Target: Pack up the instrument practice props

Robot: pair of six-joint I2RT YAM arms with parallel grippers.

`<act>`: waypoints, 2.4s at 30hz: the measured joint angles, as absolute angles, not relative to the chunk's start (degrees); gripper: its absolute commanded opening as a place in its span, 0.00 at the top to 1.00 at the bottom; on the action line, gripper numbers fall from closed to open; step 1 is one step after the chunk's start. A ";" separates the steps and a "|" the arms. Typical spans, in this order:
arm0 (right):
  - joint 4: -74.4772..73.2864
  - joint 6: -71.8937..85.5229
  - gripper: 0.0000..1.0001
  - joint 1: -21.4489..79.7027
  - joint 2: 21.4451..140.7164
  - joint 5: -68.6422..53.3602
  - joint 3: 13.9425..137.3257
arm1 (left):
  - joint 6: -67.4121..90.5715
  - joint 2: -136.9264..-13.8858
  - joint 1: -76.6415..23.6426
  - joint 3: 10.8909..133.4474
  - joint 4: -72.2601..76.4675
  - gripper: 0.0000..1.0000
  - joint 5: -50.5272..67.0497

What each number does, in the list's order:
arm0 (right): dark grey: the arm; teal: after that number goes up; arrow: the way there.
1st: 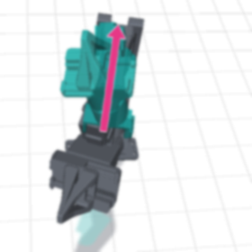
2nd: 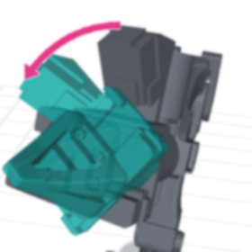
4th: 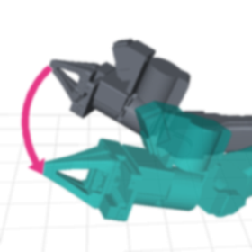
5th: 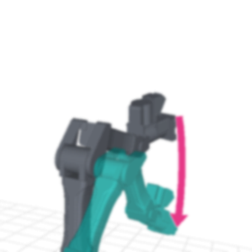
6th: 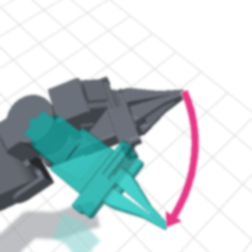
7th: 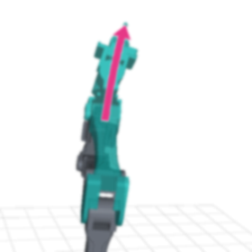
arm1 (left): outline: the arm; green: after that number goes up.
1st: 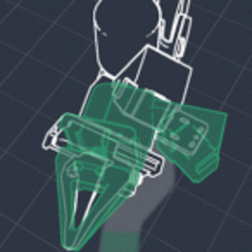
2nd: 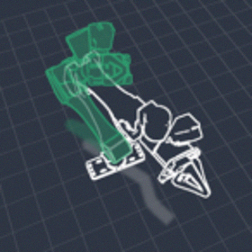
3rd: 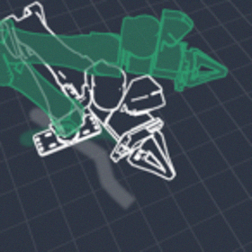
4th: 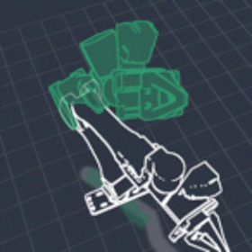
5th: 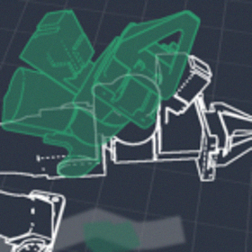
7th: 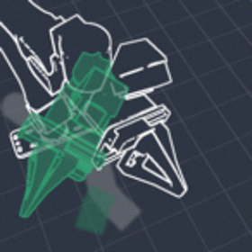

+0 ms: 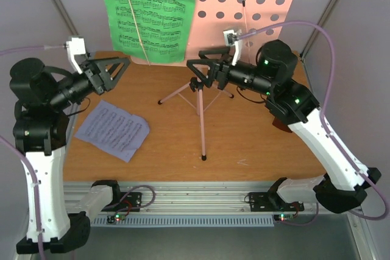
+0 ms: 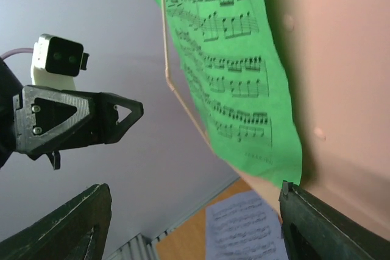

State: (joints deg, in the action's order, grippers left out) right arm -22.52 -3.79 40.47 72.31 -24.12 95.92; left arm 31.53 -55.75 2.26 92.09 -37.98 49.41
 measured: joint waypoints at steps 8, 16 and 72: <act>-22.28 -5.06 0.29 41.06 79.77 -20.25 105.51 | 35.99 -62.81 0.84 98.45 -33.85 0.38 49.56; -21.45 -5.96 0.34 41.10 80.62 -14.96 107.85 | 37.47 -69.52 -5.74 107.11 -32.77 0.39 48.14; -18.63 -3.88 0.99 41.47 97.89 -16.93 130.04 | 31.70 -73.01 -11.70 103.44 -27.75 1.00 35.79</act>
State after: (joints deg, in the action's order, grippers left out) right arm -18.63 -3.88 41.47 97.89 -16.93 130.04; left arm 31.70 -73.01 -11.70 103.44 -27.75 35.79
